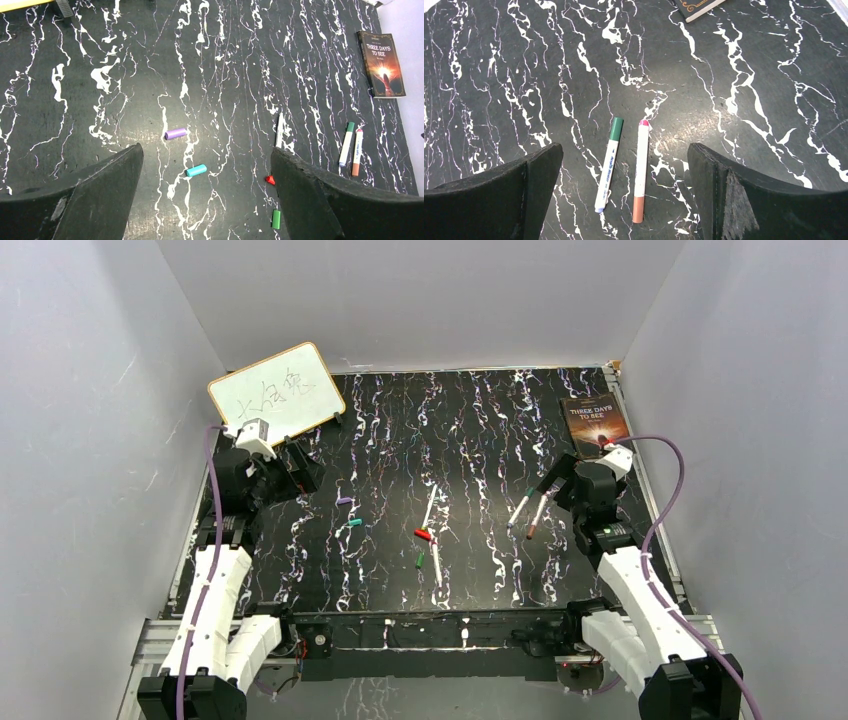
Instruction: Insert the pens into the pen caps
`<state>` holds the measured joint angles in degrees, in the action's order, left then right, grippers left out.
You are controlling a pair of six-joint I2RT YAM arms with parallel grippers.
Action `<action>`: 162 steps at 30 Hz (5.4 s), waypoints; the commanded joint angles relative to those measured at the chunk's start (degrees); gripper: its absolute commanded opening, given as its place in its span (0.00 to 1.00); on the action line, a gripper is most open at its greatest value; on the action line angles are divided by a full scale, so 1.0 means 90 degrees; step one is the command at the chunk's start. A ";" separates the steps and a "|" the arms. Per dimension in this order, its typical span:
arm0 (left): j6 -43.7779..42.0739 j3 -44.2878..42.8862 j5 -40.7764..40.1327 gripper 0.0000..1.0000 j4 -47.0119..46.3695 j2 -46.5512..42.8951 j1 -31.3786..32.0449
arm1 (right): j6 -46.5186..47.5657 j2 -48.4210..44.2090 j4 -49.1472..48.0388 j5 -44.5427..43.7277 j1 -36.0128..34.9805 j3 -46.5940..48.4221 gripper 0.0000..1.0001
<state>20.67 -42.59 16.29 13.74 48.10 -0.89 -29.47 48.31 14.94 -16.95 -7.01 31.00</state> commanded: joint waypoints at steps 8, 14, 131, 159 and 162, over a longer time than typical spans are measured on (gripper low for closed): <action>-0.0051 0.0140 0.0093 0.96 -0.0071 -0.0192 0.0018 | 0.0077 -0.0157 0.0085 -0.0009 0.0007 0.0208 0.91; -0.0051 0.0115 0.0099 0.96 -0.0052 -0.0082 0.0012 | 0.0087 -0.0030 0.0055 -0.0004 0.0009 0.0227 0.88; 0.0087 0.0154 0.0390 0.90 -0.0023 0.0123 0.0033 | -0.0416 0.4026 -0.0062 -0.0305 0.0110 0.1252 0.29; 0.0208 0.0258 0.0479 0.70 -0.0231 0.0112 0.0111 | -0.0332 0.2565 -0.0167 0.0045 -0.0352 0.1161 0.56; 0.0164 0.0223 0.0358 0.58 -0.0169 0.0131 0.0229 | -0.0512 0.2803 -0.0094 -0.0358 -0.1356 0.1409 0.56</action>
<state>22.17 -40.56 19.53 12.23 50.13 -0.05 -32.97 72.69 15.27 -16.64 -9.32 41.06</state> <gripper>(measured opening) 0.650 0.564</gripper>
